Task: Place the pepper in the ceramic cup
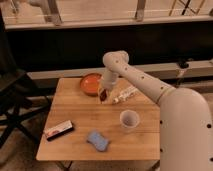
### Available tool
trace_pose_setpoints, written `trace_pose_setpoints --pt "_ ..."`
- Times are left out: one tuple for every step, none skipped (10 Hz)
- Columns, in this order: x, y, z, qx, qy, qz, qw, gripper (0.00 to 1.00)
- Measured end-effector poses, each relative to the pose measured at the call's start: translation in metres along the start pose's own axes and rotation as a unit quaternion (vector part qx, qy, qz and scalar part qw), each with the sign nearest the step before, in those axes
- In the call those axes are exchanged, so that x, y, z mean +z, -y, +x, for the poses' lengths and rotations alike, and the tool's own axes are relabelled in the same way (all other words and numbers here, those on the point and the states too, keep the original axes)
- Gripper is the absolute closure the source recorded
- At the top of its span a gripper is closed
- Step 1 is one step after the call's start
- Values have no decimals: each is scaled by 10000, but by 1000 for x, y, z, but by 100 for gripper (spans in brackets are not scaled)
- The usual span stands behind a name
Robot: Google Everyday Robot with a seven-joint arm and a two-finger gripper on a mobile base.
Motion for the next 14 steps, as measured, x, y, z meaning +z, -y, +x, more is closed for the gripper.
trace_pose_setpoints --pt "-5 -8 4 50 -16 20 10000 97" --pt "-11 -16 6 132 -31 44 9999 97" --pt "-16 -22 8 213 -42 65 9997 97" --pt "-19 -27 10 270 -61 98 9996 97" --pt "-22 -30 10 301 -76 122 9994 97" --pt "-24 -33 9 313 -77 136 9994 97" --pt "-28 -36 8 349 -83 147 9992 97" --pt "-31 -41 8 401 -89 157 9990 97" --pt "-34 -45 9 438 -96 168 9989 97" --pt "-38 -52 6 469 -97 157 9987 97" --pt "-41 -57 5 492 -103 151 9986 97" --pt "-45 -64 4 541 -108 138 9984 97" --pt "-49 -68 3 573 -110 129 9982 97" --pt "-53 -72 3 612 -123 126 9980 97"
